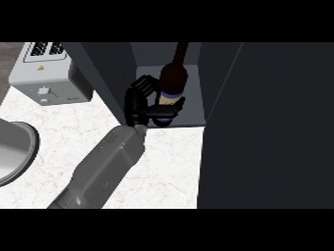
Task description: Pick up the wine, place it into the cabinet and close the cabinet
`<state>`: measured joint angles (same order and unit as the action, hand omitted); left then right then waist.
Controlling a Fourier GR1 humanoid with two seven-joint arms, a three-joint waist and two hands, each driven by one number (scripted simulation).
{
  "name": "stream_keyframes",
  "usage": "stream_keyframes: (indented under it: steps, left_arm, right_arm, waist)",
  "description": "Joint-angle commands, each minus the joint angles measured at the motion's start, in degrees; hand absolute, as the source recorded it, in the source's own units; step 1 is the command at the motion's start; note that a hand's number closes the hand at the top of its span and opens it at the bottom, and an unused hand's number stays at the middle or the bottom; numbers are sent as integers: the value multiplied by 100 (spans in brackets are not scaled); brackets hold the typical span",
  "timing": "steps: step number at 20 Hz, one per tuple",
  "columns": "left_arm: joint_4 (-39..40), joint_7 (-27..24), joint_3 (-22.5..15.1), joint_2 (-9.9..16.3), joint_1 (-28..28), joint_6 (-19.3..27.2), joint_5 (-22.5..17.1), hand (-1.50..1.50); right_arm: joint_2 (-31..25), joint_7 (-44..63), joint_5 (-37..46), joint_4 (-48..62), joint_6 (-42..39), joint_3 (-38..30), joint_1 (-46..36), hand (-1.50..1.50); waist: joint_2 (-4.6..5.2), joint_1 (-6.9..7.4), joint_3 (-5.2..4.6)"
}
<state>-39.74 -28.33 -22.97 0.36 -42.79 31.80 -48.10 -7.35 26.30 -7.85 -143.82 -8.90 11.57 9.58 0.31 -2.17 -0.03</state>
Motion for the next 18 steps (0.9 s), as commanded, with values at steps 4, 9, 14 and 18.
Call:
stream_keyframes:
  steps: [4, 9, 14, 18]
  left_arm:
    - [771, -77, 585, -35, -726, -290, -88, 150]
    - [1414, 138, 757, 104, -1579, -57, 41, 150]
    - [1849, 94, 717, 137, -1931, 528, 357, 150]
    - [2439, 123, 582, 516, -2200, 733, 680, -150]
  right_arm:
    - [120, 134, -493, -862, 6, 52, 385, -150]
    - [76, 289, -755, -808, -40, -106, 172, -150]
    - [78, 74, -862, -691, -214, -231, 414, -150]
    - [170, -24, -690, -484, -222, -98, 219, -150]
  waist:
    - [-10, 24, 2]
    - [16, -33, 3]
    - [1, -22, 8]
    - [38, -60, 6]
